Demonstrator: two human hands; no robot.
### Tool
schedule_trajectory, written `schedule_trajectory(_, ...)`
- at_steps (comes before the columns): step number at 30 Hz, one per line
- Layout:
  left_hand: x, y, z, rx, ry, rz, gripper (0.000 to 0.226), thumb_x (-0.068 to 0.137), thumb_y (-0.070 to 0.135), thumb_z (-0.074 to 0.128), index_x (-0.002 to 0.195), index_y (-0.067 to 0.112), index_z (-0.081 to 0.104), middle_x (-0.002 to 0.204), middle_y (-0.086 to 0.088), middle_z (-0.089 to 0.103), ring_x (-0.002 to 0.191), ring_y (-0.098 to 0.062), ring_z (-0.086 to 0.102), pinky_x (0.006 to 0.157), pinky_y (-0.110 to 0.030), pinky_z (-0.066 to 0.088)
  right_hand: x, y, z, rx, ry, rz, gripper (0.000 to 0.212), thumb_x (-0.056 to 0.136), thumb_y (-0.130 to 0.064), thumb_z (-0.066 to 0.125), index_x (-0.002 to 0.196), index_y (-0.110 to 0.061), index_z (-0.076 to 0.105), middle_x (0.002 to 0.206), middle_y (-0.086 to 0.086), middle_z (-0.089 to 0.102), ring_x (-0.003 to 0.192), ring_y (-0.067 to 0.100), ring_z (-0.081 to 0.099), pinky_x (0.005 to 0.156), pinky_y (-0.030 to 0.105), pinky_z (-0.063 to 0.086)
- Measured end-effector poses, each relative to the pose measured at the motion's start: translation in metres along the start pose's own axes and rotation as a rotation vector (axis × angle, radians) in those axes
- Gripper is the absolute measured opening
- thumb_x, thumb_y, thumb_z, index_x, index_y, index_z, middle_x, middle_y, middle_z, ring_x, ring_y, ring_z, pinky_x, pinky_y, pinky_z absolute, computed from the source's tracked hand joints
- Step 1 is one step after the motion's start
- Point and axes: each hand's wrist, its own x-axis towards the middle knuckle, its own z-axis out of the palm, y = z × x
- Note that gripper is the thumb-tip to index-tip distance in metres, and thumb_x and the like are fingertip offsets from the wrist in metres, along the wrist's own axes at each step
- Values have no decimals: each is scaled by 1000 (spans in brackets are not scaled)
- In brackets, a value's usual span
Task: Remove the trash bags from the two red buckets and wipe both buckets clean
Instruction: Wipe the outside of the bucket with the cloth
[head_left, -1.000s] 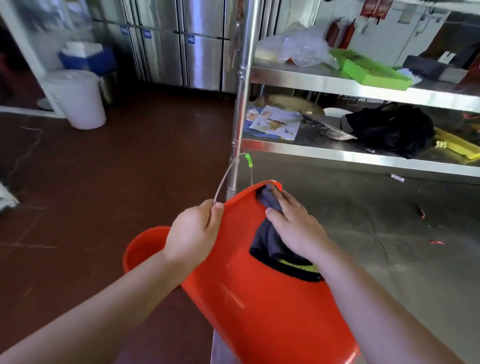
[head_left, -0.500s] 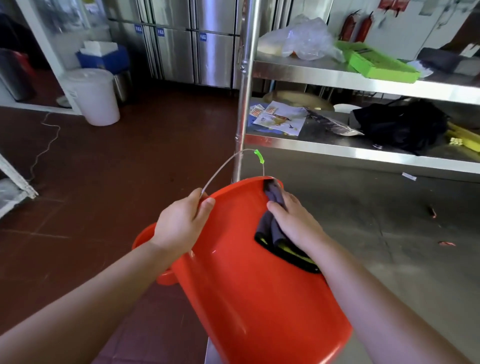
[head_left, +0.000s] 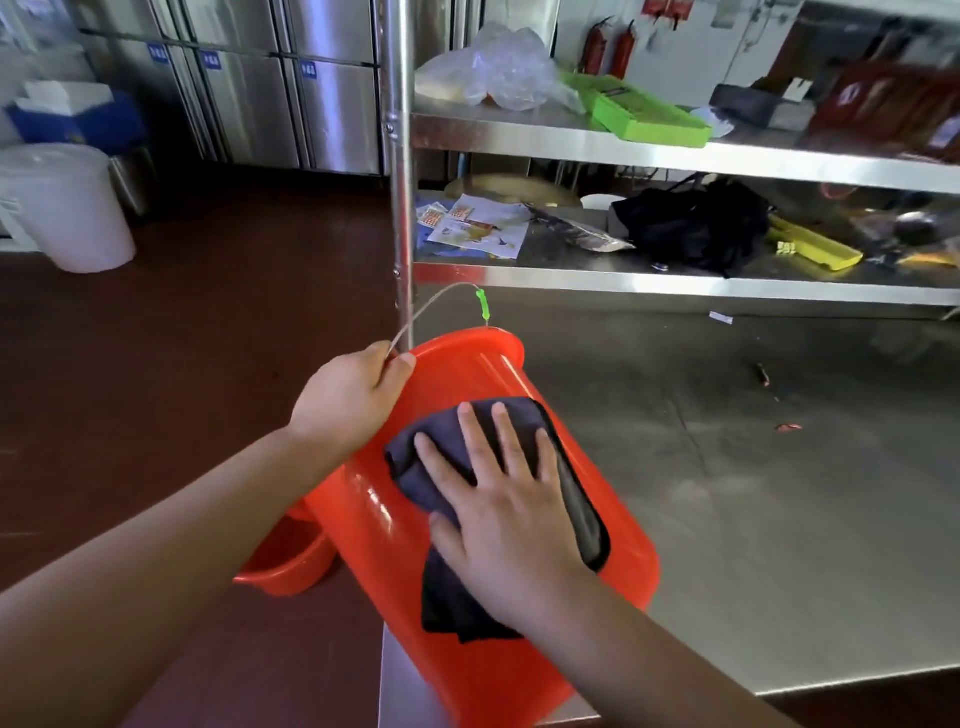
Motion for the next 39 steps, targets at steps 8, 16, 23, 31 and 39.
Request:
schedule_trajectory(8,-21,-36,-7,-96,28,-21,50,67,69,45,84,23,53,62,6,59,60,-9,57,53,-26,40,39,78,12,702,-54,285,57,89,-42,40,143,-49,23,155,-13,20,143,12,18,115,40,21)
schedule_trajectory(16,-31,-50,-10,-110,18,-124,51,64,66,60,89,21,56,68,2,64,64,-15,62,62,-39,52,52,90,17,1060,-117,512,48,78,-41,44,123,-54,50,98,-33,55,109,6,50,89,24,33)
schedule_trajectory(23,-10,-36,-8,-13,-66,-128,46,70,73,57,91,32,52,73,15,58,72,-14,59,60,-31,41,28,61,5,637,-65,460,55,91,-42,39,144,-44,23,148,-3,36,133,24,36,105,42,33)
schedule_trajectory(31,38,27,29,207,-113,-49,57,76,71,51,104,22,61,97,-5,68,93,-29,64,67,-33,45,-37,-28,24,-207,-20,97,61,81,-47,40,141,-33,40,150,17,35,136,47,29,103,69,25)
schedule_trajectory(39,43,35,35,129,-136,20,61,76,67,55,106,15,62,92,-9,68,89,-31,64,75,-40,53,-46,19,15,-98,21,188,59,81,-50,41,139,-41,40,151,4,35,139,35,31,107,62,27)
